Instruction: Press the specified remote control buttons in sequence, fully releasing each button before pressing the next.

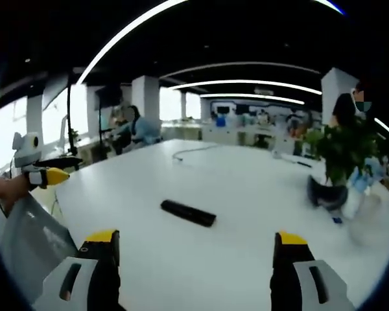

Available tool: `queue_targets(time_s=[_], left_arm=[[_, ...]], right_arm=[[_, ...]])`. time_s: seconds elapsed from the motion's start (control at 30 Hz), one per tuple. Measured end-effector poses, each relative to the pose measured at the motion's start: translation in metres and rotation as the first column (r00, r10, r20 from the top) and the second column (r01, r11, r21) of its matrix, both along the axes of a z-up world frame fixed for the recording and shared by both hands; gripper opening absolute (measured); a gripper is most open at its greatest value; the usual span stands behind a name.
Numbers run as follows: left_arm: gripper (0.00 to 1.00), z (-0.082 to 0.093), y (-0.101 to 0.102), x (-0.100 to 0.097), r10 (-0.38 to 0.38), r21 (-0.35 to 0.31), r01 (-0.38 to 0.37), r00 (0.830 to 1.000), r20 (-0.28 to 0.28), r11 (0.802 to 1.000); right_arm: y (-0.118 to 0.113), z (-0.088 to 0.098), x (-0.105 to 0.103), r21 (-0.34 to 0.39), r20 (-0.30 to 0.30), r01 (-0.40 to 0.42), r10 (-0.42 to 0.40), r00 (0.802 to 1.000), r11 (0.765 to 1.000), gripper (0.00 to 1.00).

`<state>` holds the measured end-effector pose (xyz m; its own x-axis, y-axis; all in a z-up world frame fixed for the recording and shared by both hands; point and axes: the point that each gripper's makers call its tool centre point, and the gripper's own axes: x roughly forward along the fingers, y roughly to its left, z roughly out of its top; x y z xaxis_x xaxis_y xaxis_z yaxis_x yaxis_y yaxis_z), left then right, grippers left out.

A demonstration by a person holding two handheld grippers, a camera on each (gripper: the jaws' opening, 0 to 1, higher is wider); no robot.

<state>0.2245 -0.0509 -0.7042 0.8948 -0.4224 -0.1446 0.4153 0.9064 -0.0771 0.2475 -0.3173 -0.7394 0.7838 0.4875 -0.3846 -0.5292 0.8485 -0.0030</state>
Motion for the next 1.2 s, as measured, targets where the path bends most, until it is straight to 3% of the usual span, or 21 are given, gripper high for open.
queue_targets(time_s=[0.2, 1.2], left_arm=[[0.91, -0.002, -0.0002, 0.0003, -0.001, 0.007, 0.001, 1.0, -0.007, 1.0], [0.91, -0.0043, 0.0054, 0.0001, 0.031, 0.015, -0.03, 0.999, -0.02, 0.999]], right_arm=[[-0.0094, -0.0011, -0.0051, 0.046, 0.002, 0.041, -0.041, 0.999, 0.998, 0.96], [-0.0056, -0.0043, -0.008, 0.022, -0.005, 0.02, -0.02, 1.0, 1.0, 0.94]])
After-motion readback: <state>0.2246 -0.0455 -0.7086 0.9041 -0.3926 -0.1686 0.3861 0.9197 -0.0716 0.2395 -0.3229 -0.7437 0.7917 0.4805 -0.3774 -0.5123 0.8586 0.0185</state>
